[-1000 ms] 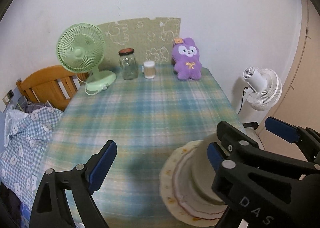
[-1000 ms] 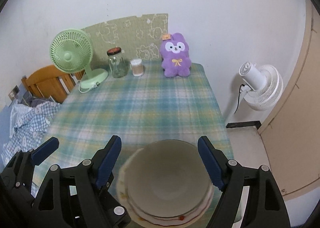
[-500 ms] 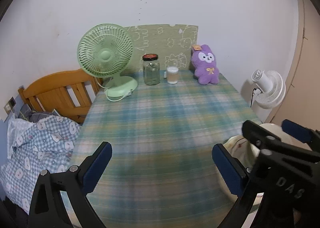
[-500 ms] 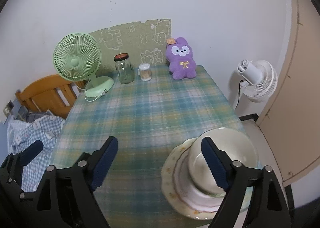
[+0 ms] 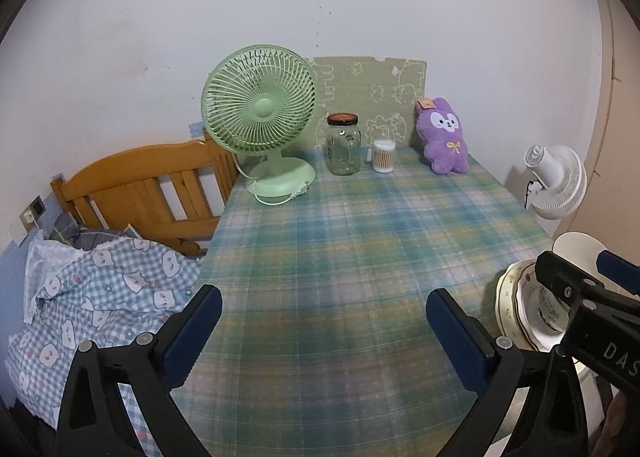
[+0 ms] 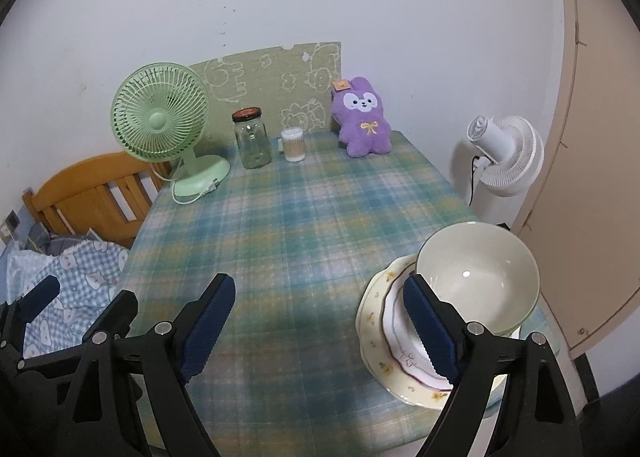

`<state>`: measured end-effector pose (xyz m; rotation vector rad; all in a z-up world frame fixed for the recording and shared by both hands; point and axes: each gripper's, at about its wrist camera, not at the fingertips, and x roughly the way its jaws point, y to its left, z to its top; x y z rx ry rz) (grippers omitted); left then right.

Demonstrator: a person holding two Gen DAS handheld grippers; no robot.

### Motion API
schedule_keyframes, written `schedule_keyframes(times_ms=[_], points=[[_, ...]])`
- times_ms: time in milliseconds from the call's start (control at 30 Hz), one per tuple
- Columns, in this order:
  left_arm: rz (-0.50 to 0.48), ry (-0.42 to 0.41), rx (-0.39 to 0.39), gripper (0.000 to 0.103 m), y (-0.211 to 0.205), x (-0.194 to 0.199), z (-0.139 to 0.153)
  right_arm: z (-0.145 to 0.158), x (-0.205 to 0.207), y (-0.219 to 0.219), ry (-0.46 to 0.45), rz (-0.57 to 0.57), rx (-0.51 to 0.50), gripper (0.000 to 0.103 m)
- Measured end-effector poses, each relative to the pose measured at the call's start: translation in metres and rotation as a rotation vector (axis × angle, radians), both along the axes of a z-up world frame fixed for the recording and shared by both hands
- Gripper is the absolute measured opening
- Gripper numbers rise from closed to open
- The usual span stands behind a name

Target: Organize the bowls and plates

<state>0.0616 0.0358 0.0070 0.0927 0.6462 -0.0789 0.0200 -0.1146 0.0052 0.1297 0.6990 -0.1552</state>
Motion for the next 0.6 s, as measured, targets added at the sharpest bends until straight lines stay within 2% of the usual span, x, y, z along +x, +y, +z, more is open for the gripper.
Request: schedule_keyframes(times_ms=[367,600], points=[[0.017,-0.071,-0.027,0.103,0.004,-0.018,-0.032,-0.037,-0.014,-0.003,-0.059,0.014,-0.023,0.088],[0.019,-0.100,-0.051,0.103,0.005,-0.026,-0.036,-0.042,-0.024,-0.002,-0.102,0.027,-0.046,0.088]])
